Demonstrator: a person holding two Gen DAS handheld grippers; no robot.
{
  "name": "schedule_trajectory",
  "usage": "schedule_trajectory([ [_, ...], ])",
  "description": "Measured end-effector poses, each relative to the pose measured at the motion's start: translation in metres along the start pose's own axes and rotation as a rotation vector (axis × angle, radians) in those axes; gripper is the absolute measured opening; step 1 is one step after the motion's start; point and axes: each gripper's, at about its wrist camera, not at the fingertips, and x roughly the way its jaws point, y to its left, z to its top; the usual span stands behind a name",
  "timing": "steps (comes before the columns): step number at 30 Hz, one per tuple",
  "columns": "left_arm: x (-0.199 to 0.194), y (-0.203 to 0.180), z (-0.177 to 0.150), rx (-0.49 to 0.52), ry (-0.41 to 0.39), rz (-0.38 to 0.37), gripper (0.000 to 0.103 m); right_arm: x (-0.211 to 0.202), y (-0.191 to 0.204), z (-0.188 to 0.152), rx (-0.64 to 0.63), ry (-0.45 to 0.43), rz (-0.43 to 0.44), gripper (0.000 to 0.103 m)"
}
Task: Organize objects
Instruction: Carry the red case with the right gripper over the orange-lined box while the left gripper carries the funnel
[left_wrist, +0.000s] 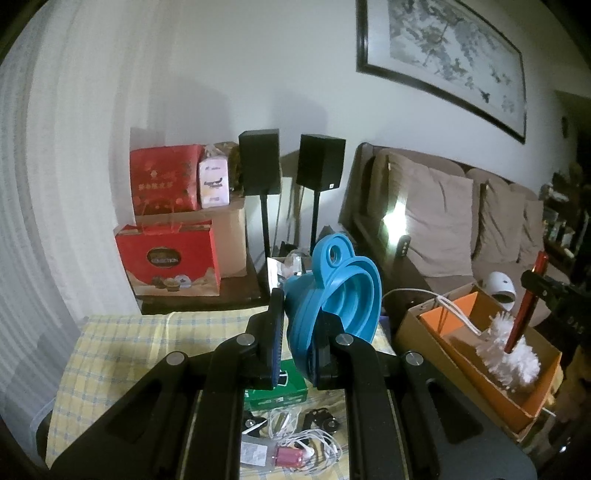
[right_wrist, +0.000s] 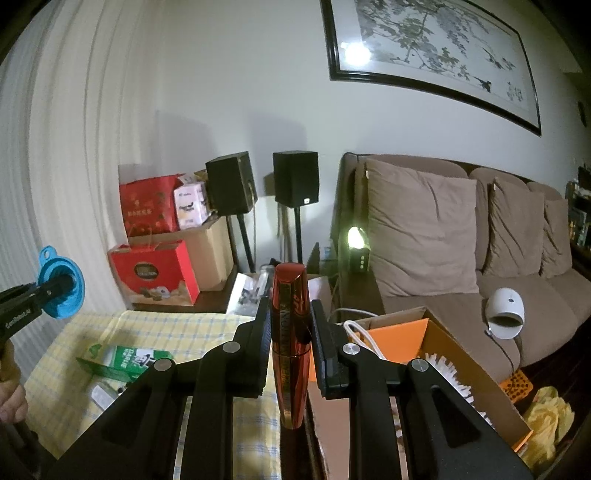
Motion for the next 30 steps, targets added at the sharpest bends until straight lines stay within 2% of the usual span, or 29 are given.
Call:
schedule_trajectory([
  [30, 0.006, -0.033, 0.011, 0.036, -0.008, -0.063, 0.011, -0.013, -0.060, 0.004, 0.105, -0.007, -0.092, 0.019],
])
